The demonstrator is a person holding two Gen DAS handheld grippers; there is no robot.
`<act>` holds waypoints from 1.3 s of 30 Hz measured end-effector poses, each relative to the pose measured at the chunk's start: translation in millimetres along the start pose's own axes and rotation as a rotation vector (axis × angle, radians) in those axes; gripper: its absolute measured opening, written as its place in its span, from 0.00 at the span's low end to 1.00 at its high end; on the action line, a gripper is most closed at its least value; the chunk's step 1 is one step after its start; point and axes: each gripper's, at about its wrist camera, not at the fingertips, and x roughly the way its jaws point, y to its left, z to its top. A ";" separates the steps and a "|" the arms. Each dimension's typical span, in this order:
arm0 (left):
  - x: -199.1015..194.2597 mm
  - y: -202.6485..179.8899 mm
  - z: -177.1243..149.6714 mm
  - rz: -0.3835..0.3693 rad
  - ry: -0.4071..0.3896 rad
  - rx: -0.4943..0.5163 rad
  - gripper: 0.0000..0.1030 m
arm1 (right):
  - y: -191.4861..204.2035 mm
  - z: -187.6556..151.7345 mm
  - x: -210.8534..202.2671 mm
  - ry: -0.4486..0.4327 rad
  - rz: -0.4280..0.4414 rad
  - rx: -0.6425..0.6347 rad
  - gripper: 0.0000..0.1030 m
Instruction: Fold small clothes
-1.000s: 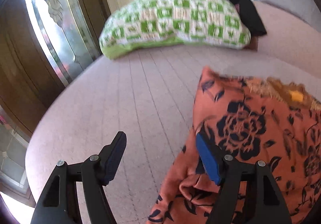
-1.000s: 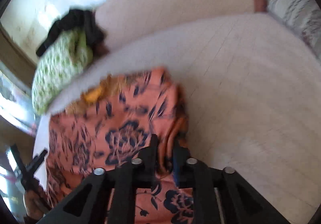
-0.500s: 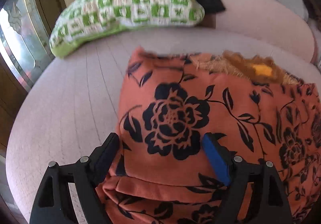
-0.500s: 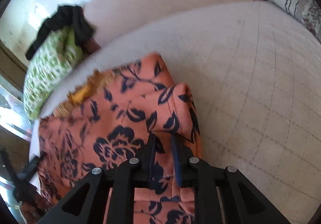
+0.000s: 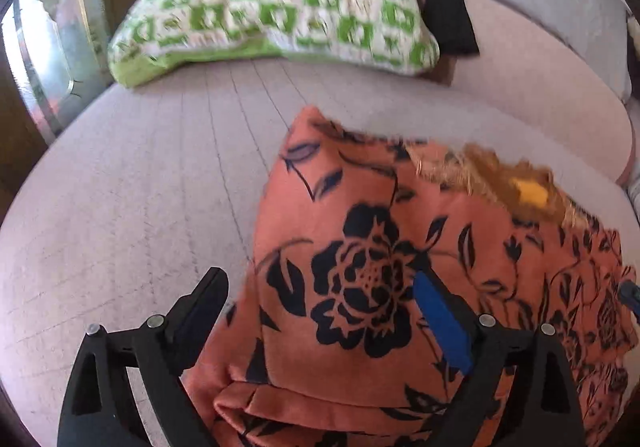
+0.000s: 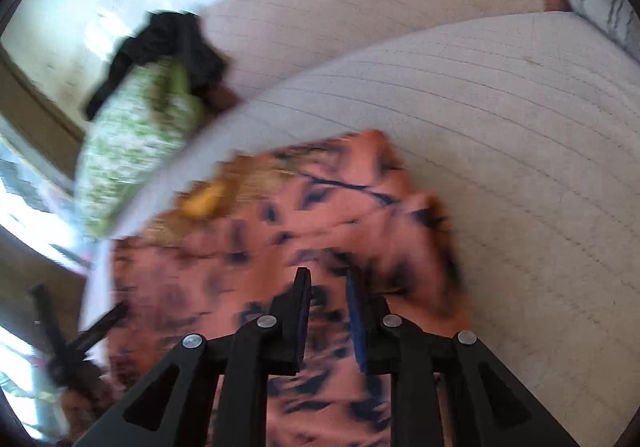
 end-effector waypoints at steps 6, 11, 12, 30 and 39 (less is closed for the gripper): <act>8.7 -32.9 -14.4 0.006 0.079 0.173 0.93 | 37.0 -38.4 32.4 0.220 0.044 -0.136 0.22; 6.4 -35.1 -20.6 0.038 0.091 0.194 1.00 | 36.4 -34.1 14.0 0.179 0.025 -0.133 0.19; 8.3 -31.0 -19.3 0.018 0.107 0.169 1.00 | 33.8 -29.5 8.0 0.138 0.014 -0.125 0.19; -8.2 -36.7 -24.3 0.091 0.209 0.252 1.00 | -42.2 -31.0 -26.9 0.011 -0.064 0.193 0.24; -139.3 -36.5 -64.3 0.069 -0.054 0.277 1.00 | -16.1 -104.5 -131.0 -0.080 0.022 0.132 0.58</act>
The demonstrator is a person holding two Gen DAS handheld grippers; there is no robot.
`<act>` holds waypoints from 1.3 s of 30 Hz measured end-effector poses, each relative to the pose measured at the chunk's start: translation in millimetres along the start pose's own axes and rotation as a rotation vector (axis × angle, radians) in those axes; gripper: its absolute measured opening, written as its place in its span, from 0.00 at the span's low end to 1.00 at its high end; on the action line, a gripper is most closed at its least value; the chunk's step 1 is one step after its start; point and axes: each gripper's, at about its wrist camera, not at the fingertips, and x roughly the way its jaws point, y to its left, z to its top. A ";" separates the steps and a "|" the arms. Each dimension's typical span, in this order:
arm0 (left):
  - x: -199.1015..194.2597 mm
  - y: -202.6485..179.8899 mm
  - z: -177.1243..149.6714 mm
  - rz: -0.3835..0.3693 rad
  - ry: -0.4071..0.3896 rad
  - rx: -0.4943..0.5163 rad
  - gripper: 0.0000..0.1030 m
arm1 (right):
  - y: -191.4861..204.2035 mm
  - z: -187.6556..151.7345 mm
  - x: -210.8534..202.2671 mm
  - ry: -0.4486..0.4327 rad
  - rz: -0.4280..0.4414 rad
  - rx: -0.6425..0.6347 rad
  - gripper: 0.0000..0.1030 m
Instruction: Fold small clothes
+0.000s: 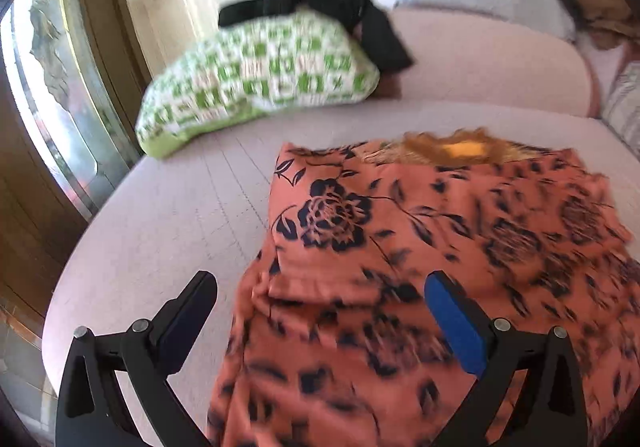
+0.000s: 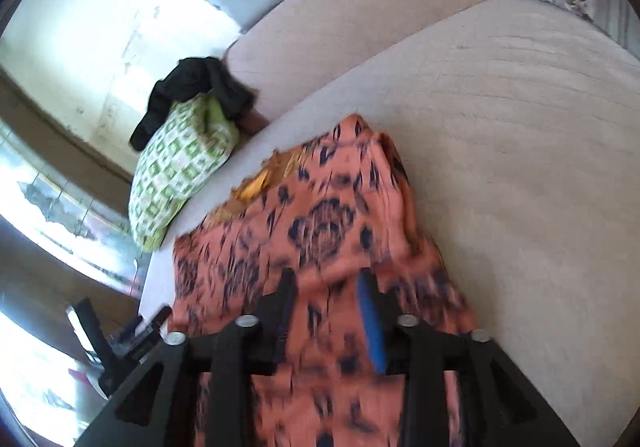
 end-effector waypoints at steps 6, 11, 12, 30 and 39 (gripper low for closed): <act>-75.7 -20.8 -45.0 -0.102 -0.033 0.047 1.00 | -2.2 -47.9 -48.1 -0.011 0.034 -0.051 0.64; -139.7 -41.1 -67.2 -0.170 -0.104 0.140 1.00 | 0.0 -81.4 -81.0 -0.049 0.093 -0.087 0.64; -152.6 -43.6 -70.2 -0.187 -0.121 0.147 1.00 | 2.7 -84.7 -84.8 -0.056 0.096 -0.102 0.64; -195.0 60.4 -110.9 0.083 -0.046 -0.004 1.00 | 19.8 -118.0 -114.0 -0.068 0.143 -0.228 0.64; -165.5 110.8 -112.5 0.041 0.064 -0.226 1.00 | 10.7 -126.0 -86.6 0.033 0.093 -0.199 0.58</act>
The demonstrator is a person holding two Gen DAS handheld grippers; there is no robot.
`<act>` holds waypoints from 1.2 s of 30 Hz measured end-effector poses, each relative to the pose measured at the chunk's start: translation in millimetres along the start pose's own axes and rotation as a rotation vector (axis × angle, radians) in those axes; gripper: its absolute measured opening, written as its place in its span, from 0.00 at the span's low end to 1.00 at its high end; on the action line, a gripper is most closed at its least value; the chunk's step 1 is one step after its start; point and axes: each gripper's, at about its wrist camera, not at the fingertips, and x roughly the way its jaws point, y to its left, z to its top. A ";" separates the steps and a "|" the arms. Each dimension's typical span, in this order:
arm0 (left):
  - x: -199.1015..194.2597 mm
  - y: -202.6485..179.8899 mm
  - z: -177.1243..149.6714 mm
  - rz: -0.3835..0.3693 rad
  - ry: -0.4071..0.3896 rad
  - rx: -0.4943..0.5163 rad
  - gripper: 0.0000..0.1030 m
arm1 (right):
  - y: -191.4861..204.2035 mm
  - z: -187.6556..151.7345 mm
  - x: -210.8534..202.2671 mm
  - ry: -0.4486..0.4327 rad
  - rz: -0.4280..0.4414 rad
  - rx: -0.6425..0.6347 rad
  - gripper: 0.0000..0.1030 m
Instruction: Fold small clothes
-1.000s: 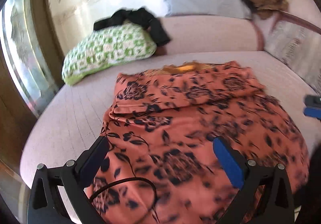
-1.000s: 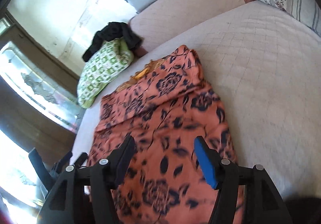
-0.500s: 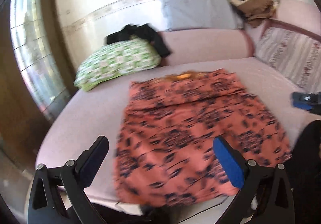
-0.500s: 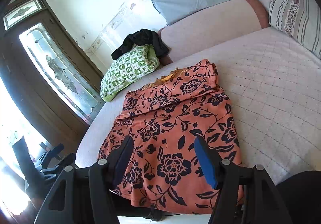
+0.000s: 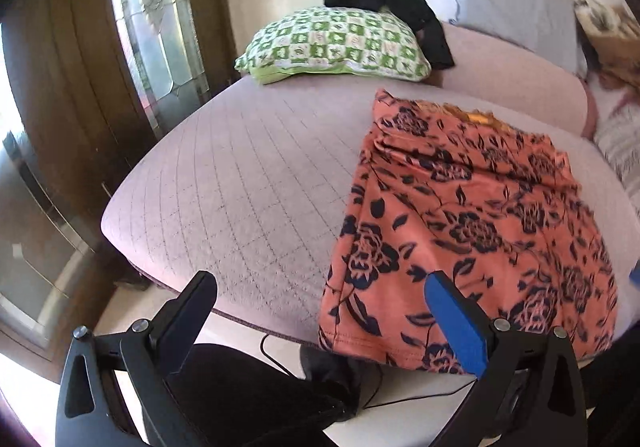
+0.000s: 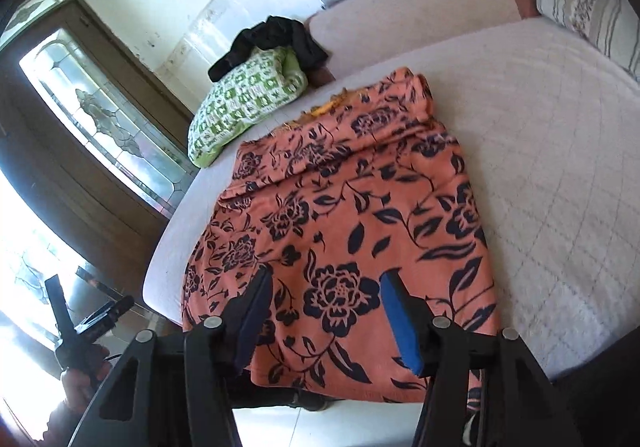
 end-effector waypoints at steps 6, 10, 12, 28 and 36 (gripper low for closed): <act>0.4 11.8 21.5 -0.006 -0.013 -0.072 1.00 | -2.6 0.6 3.1 0.000 -0.017 0.006 0.58; 21.0 9.2 21.6 -0.056 0.067 -0.084 1.00 | -4.7 0.4 12.5 0.023 -0.027 0.024 0.58; 37.3 7.7 15.7 -0.070 0.114 -0.081 1.00 | -4.1 -2.0 16.6 0.033 -0.015 0.007 0.58; 107.4 38.0 -19.8 -0.162 0.252 -0.114 0.80 | -49.2 -7.7 39.5 0.064 -0.022 0.168 0.57; 125.5 4.6 -39.7 -0.251 0.303 -0.029 0.80 | -63.8 -10.1 40.3 0.055 -0.062 0.223 0.57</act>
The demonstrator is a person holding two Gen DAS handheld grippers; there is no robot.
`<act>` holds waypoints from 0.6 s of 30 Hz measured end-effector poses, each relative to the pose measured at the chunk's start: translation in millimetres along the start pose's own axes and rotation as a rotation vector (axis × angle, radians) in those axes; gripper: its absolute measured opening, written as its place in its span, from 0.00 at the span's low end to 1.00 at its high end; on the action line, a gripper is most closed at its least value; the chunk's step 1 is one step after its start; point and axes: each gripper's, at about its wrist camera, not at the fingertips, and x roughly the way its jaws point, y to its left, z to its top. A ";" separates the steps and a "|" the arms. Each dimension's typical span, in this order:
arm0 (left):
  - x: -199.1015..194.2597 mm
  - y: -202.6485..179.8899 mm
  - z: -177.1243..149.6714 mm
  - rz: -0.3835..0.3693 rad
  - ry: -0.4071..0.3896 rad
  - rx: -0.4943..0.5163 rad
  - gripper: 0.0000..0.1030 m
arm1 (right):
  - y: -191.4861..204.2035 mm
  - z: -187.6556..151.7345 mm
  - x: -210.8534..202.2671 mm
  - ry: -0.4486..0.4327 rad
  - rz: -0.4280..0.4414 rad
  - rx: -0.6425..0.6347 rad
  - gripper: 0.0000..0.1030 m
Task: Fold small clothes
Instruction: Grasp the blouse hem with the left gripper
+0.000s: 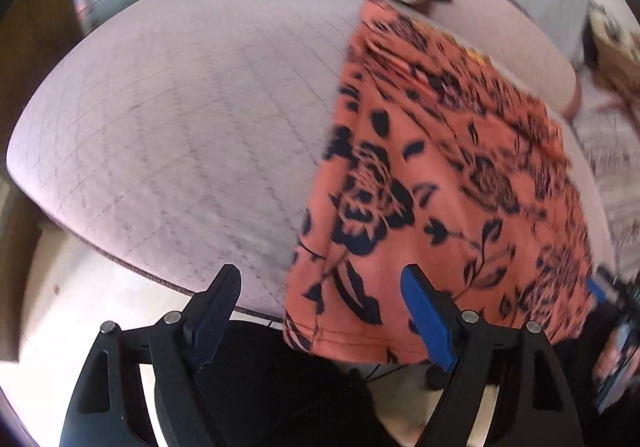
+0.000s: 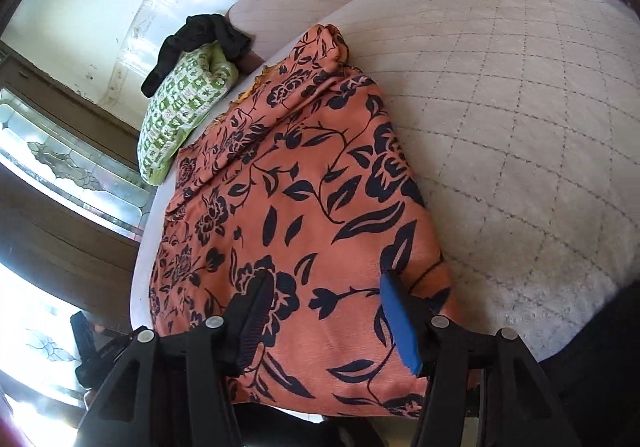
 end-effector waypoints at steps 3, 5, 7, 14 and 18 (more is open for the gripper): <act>10.6 -4.8 -3.8 -0.003 0.023 0.028 0.51 | -0.3 -0.6 -0.6 -0.005 -0.003 -0.004 0.57; 16.5 -6.3 -5.6 -0.015 0.041 0.027 0.22 | -1.2 -0.8 -0.6 -0.008 0.000 0.000 0.57; 15.3 -7.7 -6.5 -0.018 0.026 0.039 0.22 | -1.2 -1.4 -1.0 -0.011 0.000 -0.001 0.57; 8.3 -6.1 -11.3 -0.095 0.008 0.030 0.76 | -1.2 -1.9 -2.2 -0.018 -0.001 -0.007 0.57; 14.5 -6.9 -9.9 -0.110 0.015 0.015 0.72 | -5.6 0.6 -10.6 -0.024 -0.018 0.017 0.57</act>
